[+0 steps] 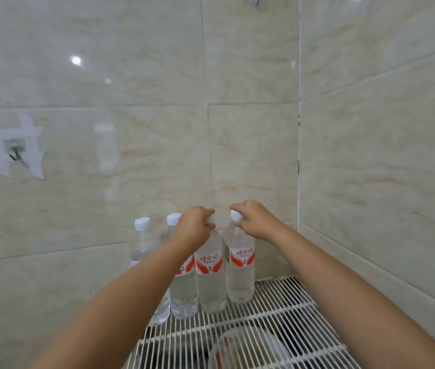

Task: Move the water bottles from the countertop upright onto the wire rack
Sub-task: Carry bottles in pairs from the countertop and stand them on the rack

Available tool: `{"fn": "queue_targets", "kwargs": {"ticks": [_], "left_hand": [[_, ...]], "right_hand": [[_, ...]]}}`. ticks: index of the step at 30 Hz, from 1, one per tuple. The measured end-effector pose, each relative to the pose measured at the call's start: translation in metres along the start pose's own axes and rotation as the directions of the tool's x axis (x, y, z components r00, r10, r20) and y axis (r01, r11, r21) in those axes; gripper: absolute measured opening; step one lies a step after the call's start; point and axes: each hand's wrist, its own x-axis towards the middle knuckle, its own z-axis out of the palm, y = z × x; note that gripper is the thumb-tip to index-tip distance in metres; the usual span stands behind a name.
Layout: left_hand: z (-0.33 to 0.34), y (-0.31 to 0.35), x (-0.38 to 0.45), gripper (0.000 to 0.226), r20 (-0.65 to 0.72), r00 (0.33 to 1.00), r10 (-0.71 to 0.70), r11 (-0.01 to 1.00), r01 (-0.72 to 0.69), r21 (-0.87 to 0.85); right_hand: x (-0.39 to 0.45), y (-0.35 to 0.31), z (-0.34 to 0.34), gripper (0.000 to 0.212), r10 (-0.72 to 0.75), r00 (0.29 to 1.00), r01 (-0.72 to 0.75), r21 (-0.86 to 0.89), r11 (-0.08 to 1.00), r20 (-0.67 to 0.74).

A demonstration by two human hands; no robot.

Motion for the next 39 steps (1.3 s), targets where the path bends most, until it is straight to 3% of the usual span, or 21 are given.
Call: {"fn": "queue_targets", "kwargs": {"ticks": [17,22,29,36,39], "left_hand": [[0.011,-0.004,0.006,0.043,-0.048,0.999,-0.022,0.998,0.020,-0.051],[0.022,-0.006,-0.002,0.057,0.025,0.999,0.019,1.000,-0.019,-0.006],[0.004,-0.012,-0.020,0.072,0.048,0.998,0.039,0.999,-0.038,-0.016],[-0.031,-0.045,-0.073,0.049,-0.077,0.983,0.168,0.976,-0.155,0.156],[-0.042,-0.072,-0.115,0.047,-0.079,0.993,0.082,0.960,-0.058,0.276]], "right_hand": [[0.020,0.003,0.013,0.035,0.046,0.998,-0.044,-0.039,0.998,0.047],[0.013,0.001,0.030,0.061,0.091,0.995,-0.093,0.031,0.995,0.042],[-0.004,-0.007,0.029,0.066,0.148,0.985,-0.152,0.037,0.988,0.085],[-0.050,-0.046,0.018,0.054,0.064,0.997,-0.072,-0.200,0.977,-0.050],[-0.069,-0.081,0.022,0.048,-0.044,0.994,0.023,-0.193,0.981,-0.104]]}}
